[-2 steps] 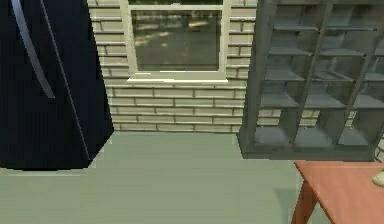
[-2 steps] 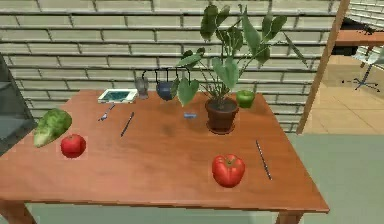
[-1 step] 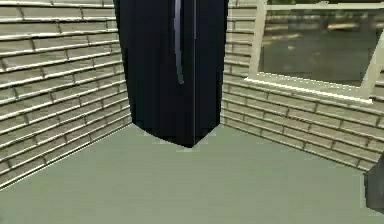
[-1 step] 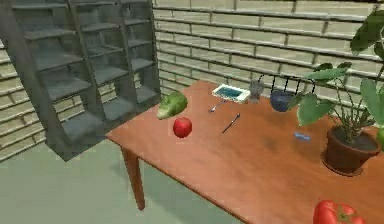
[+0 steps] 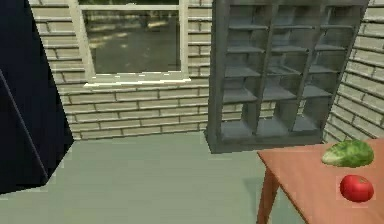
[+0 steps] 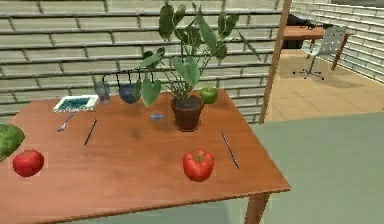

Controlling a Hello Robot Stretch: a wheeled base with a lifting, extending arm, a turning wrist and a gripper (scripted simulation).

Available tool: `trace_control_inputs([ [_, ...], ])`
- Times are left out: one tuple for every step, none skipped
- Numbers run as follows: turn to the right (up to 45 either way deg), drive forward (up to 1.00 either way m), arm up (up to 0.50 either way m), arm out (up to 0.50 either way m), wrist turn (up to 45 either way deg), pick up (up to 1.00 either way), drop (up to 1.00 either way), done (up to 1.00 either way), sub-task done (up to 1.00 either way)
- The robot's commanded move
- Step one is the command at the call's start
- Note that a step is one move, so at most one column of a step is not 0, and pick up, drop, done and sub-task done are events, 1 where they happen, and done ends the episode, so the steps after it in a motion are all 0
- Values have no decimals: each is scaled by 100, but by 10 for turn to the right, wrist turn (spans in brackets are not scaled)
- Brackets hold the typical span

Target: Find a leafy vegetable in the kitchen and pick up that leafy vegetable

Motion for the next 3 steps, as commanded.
trace_control_inputs([
  [150, 0, 0, 0, 0, 0, 0, 0, 0],
  [0, 55, 0, 0, 0, 0, 0, 0, 0],
  [-360, 0, 0, 0, 0, 0, 0, 0, 0],
])
